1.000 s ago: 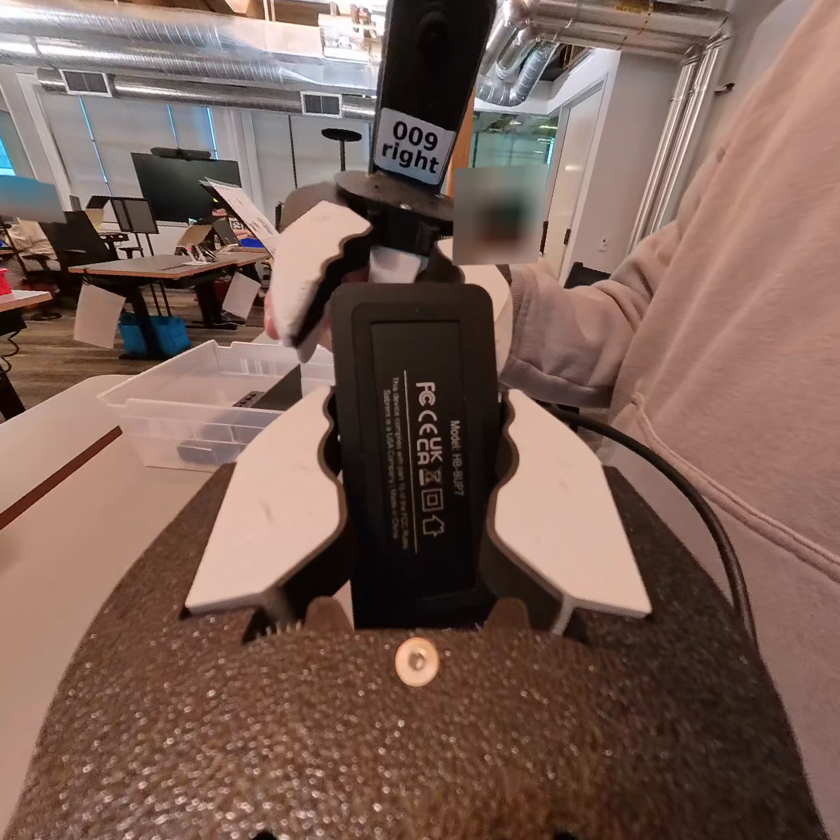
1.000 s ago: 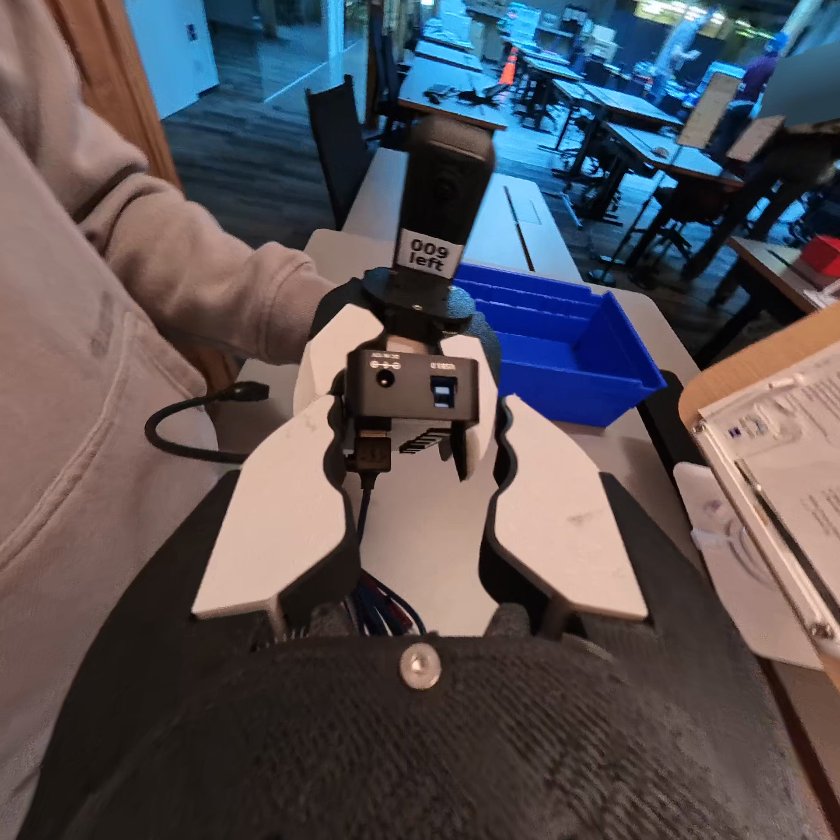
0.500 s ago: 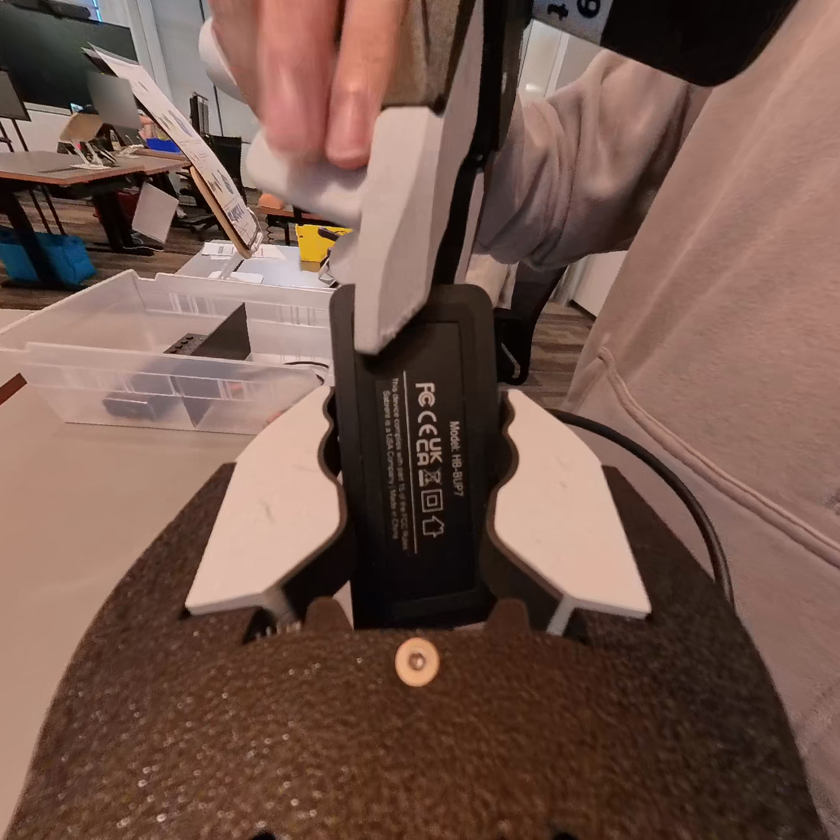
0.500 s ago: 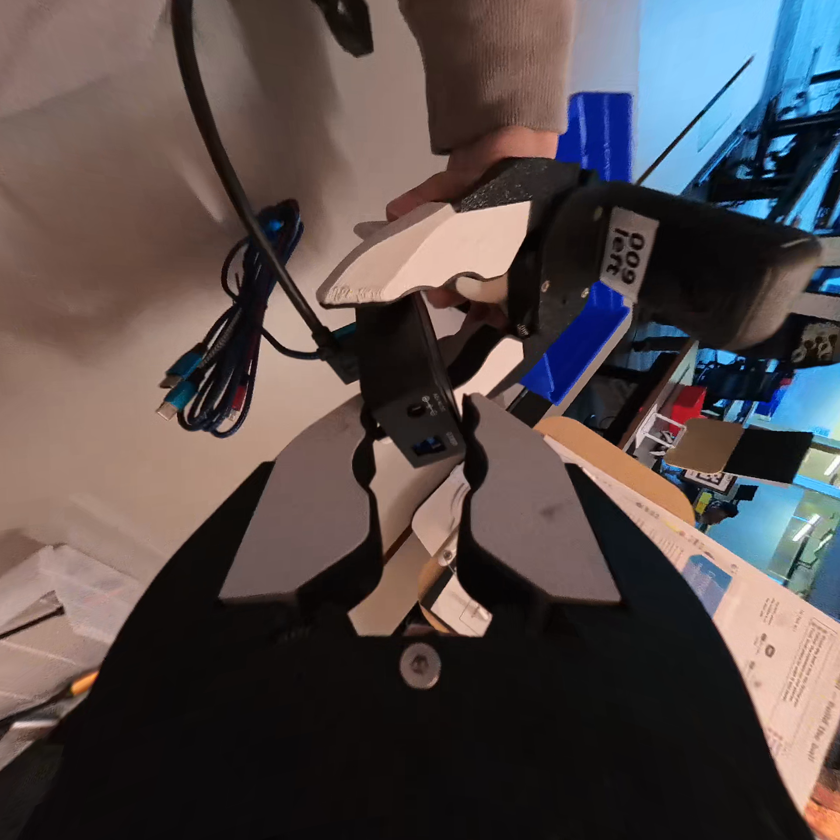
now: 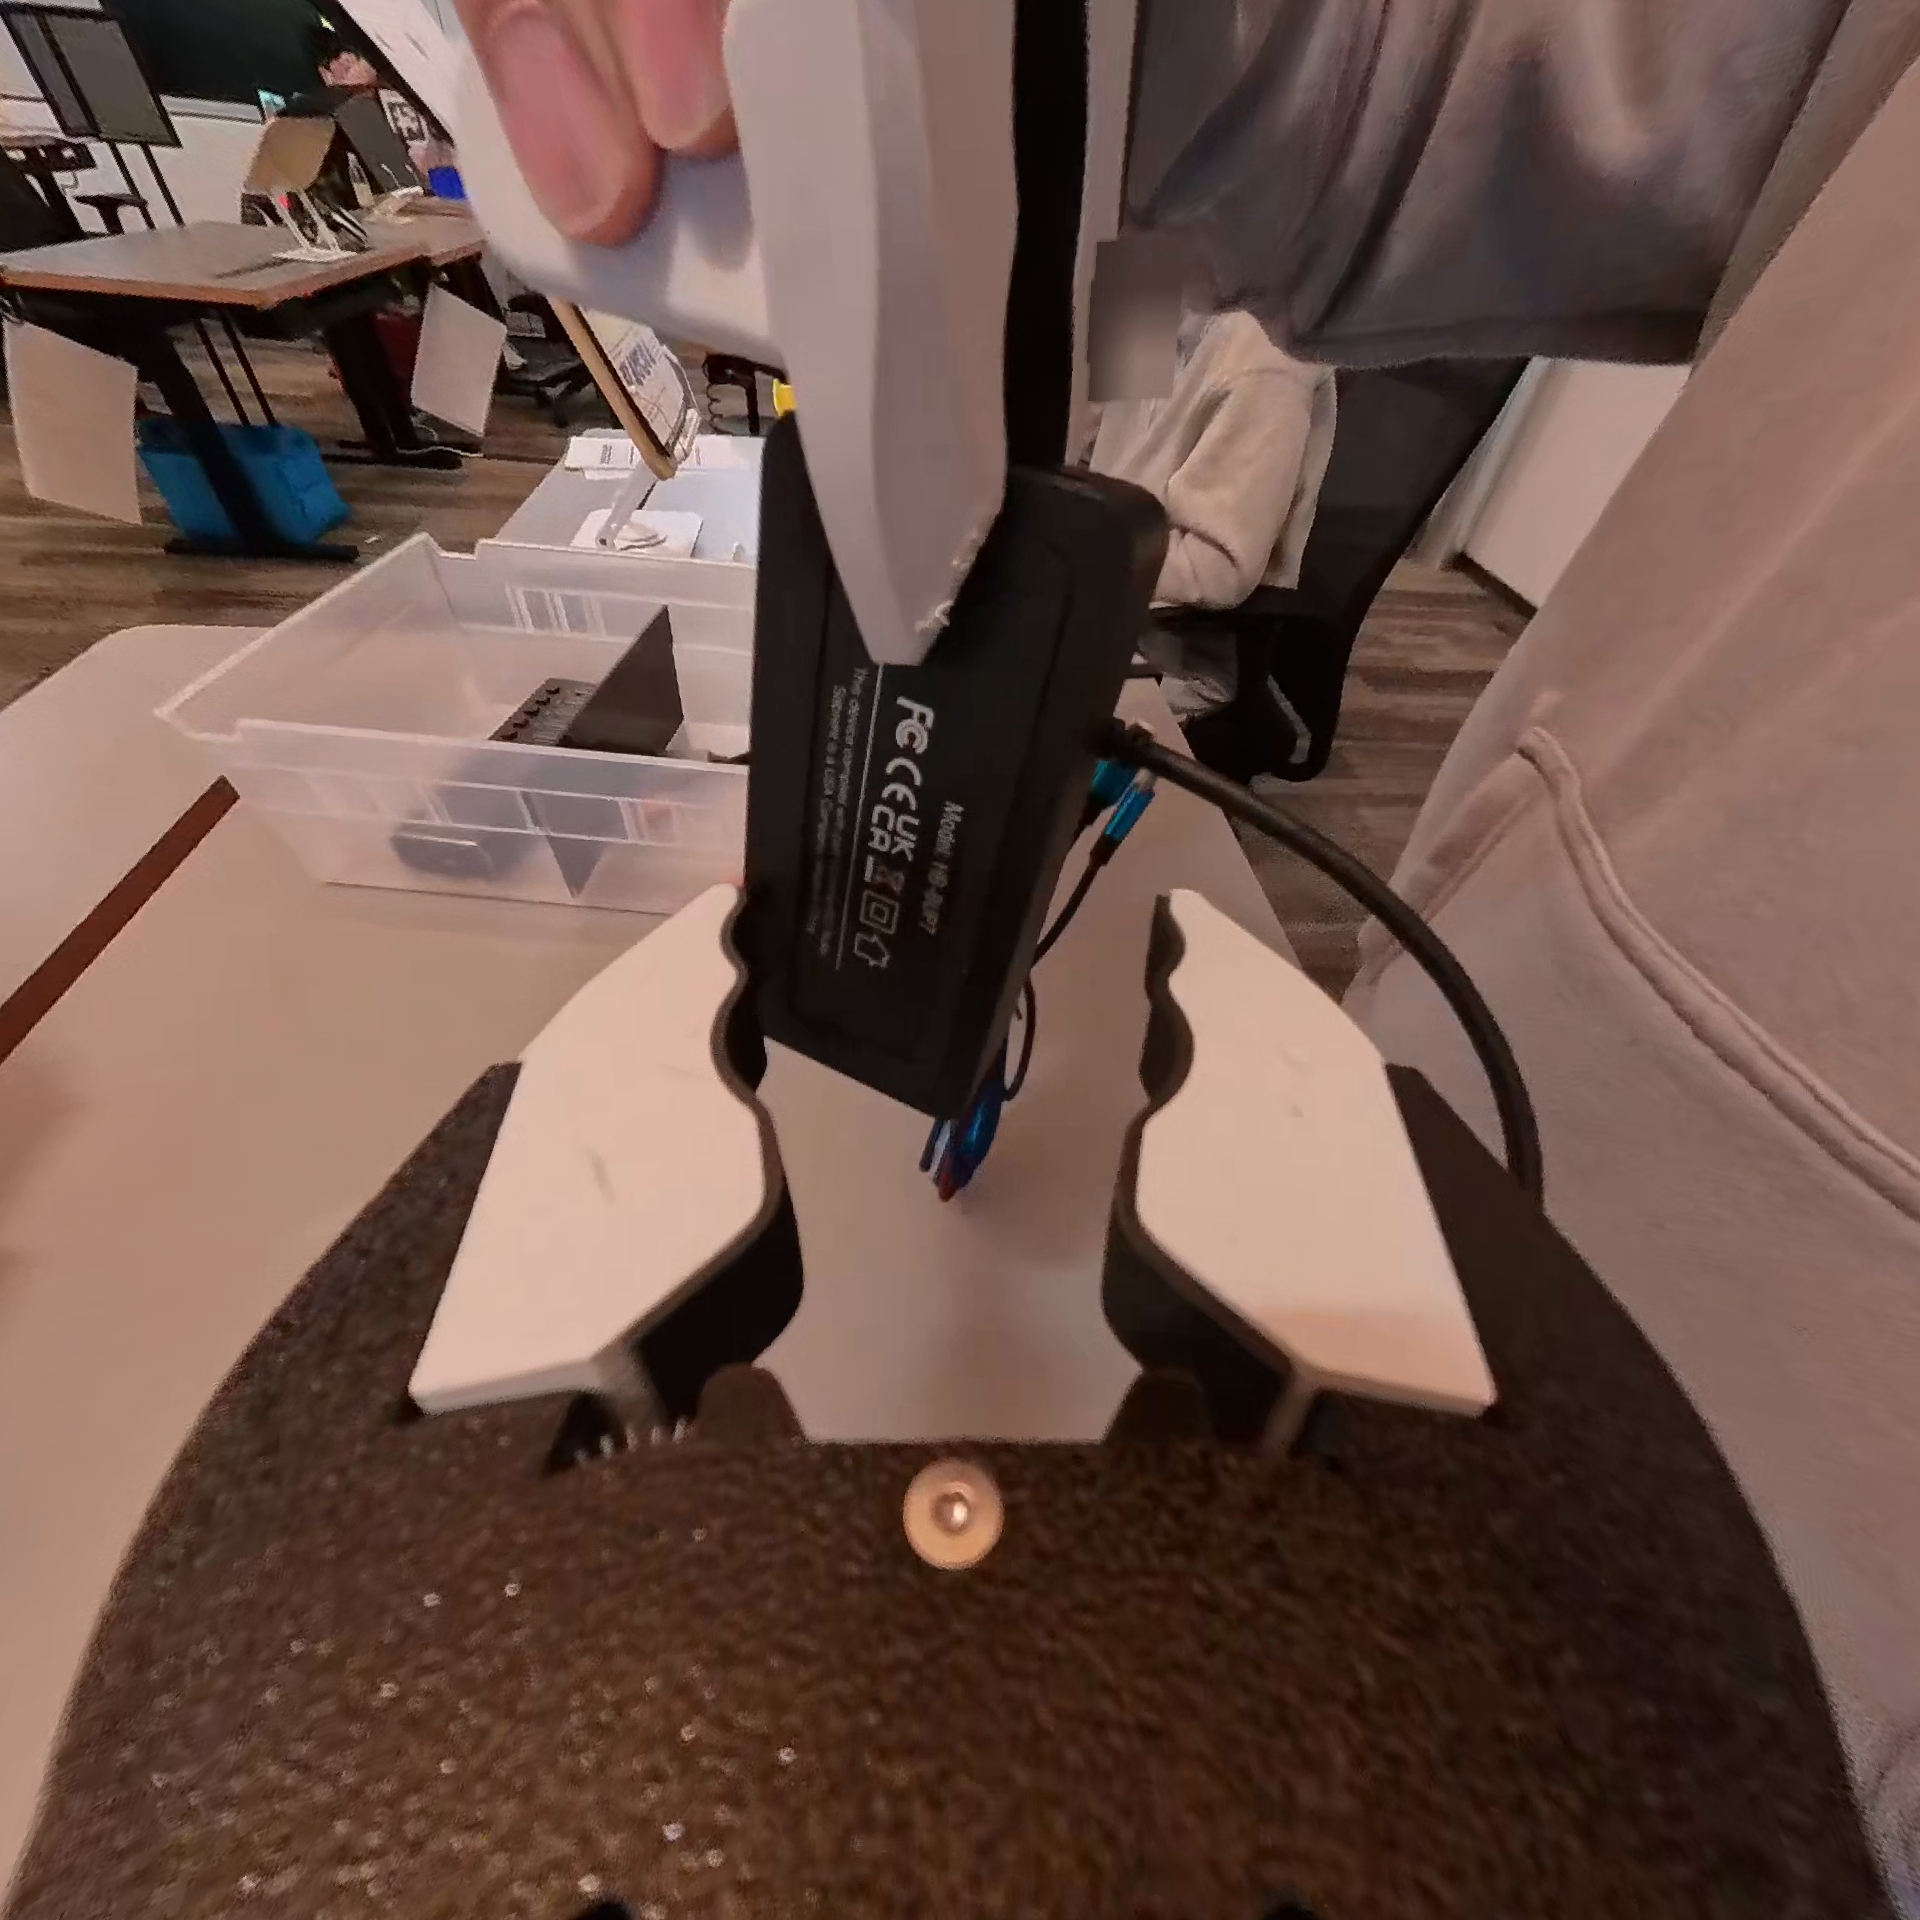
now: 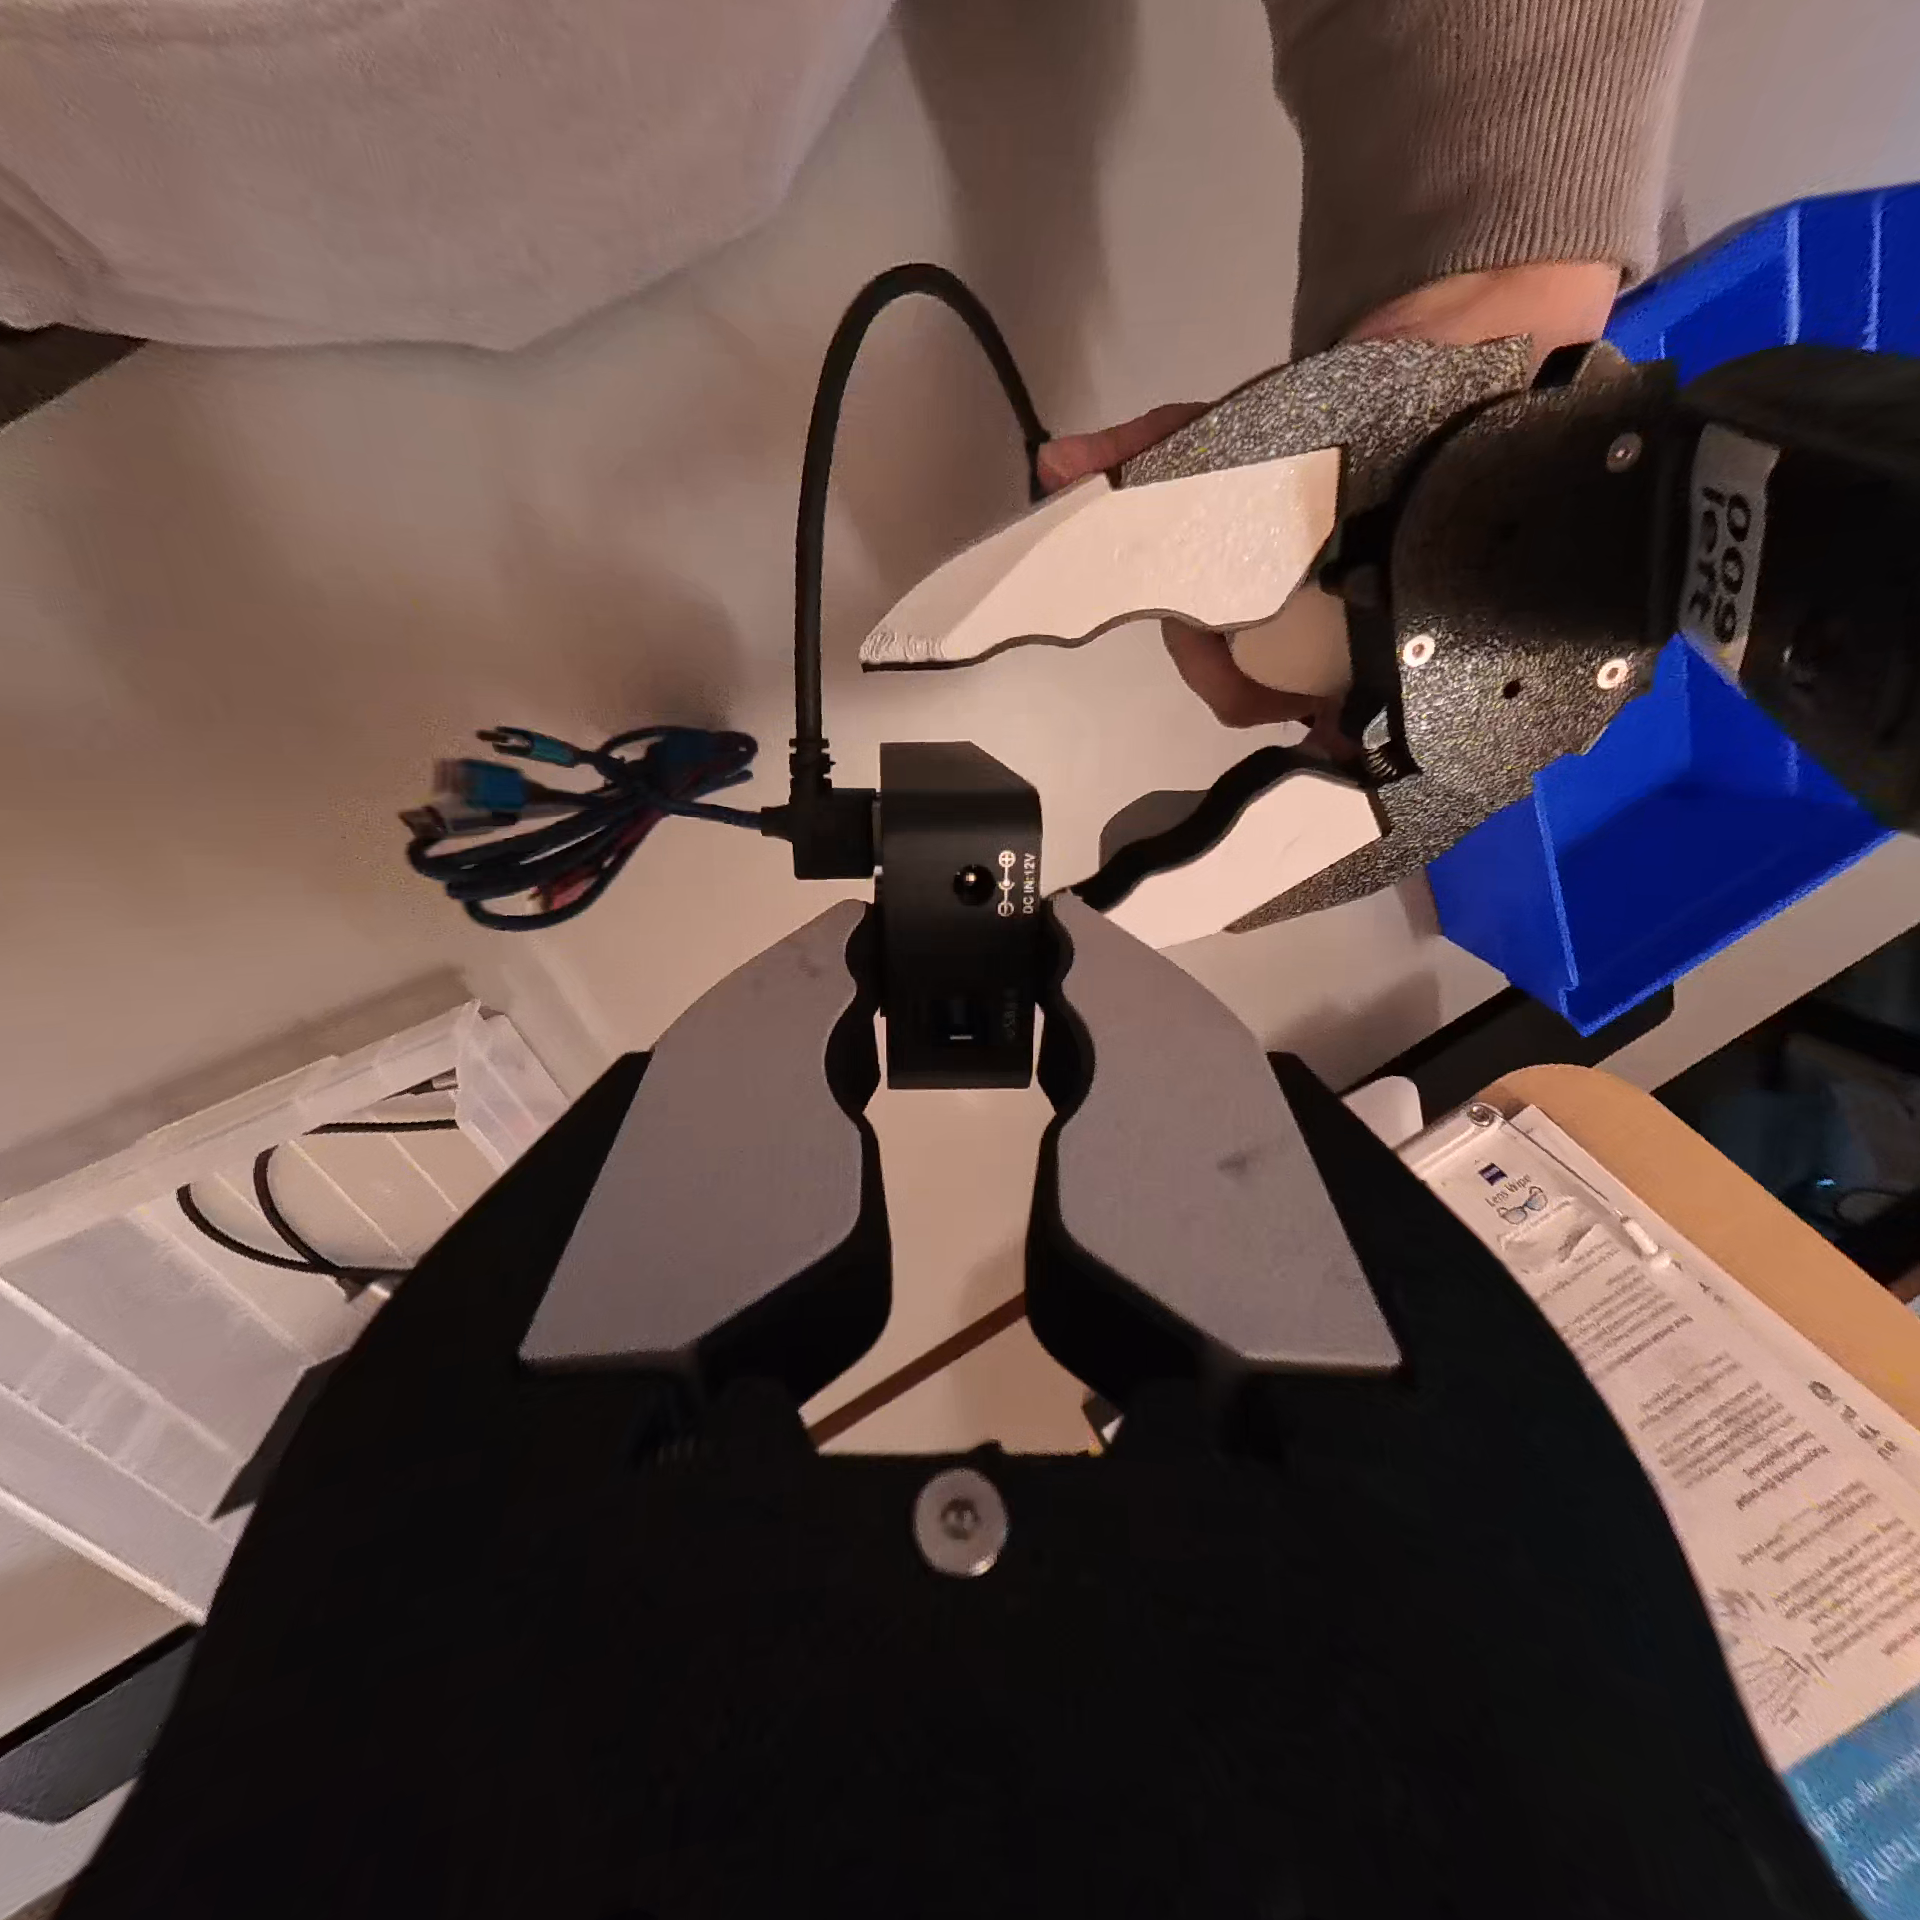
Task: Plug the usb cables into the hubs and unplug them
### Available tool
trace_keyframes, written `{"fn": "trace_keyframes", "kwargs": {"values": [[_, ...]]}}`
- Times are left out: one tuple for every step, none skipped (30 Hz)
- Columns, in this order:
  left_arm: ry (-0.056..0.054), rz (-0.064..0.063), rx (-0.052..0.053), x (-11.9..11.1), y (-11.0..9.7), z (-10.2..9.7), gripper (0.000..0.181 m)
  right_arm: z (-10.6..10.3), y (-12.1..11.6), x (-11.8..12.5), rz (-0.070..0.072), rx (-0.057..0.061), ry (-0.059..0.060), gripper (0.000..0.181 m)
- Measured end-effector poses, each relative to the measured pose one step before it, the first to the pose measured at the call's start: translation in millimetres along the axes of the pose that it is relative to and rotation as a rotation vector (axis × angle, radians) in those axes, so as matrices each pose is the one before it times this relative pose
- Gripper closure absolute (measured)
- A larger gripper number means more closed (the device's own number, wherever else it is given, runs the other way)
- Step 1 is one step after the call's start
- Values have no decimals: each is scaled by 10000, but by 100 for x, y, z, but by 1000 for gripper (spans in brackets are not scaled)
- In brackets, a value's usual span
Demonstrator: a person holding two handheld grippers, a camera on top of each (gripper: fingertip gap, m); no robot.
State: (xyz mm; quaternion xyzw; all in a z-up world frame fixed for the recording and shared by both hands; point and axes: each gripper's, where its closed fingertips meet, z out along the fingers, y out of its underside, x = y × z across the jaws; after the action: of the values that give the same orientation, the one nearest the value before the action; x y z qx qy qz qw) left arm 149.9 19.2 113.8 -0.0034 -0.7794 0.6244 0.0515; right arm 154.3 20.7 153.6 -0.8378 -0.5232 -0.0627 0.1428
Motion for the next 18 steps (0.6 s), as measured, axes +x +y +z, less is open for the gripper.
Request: {"fn": "trace_keyframes", "kwargs": {"values": [[55,25,89,-226,-128,-73,111,-161,128,156,2,12,-41,154],[31,127,35,-248,4,-41,111,-177,-64,100,-19,145,-46,154],[-16,193,-84,-288,137,7,112,-197,-241,70,-30,269,-43,154],[-19,196,-200,-236,163,85,111,-186,-350,21,40,338,-101,154],[83,160,-153,-33,-15,177,109,-139,-304,-63,93,296,-193,155],[169,151,-46,102,-213,228,109,-80,-125,37,43,180,-121,154],[136,191,25,85,-303,265,110,-31,-32,173,41,120,-33,154],[119,219,18,94,-248,282,113,-3,-45,89,115,169,-112,154],[130,207,-19,126,-151,303,119,2,-65,-16,153,244,-186,154],[73,172,-46,72,-79,286,120,2,-47,56,106,289,-112,154],[52,39,-90,12,53,186,119,-4,-9,-93,149,298,-172,154],[90,-146,-76,17,97,72,120,12,41,-60,165,280,-97,154],[10,-238,-25,-89,145,32,120,25,170,40,134,192,2,154],[-102,-245,56,-212,176,28,120,7,351,106,131,76,64,154],[-118,-310,95,-219,215,47,120,21,389,136,180,39,79,154],[-160,-321,105,-218,240,76,120,83,417,126,280,54,50,154],[-222,-223,129,-238,242,88,120,99,402,153,326,101,66,153],[-237,-169,145,-230,202,58,120,107,392,163,389,125,88,151]]}}
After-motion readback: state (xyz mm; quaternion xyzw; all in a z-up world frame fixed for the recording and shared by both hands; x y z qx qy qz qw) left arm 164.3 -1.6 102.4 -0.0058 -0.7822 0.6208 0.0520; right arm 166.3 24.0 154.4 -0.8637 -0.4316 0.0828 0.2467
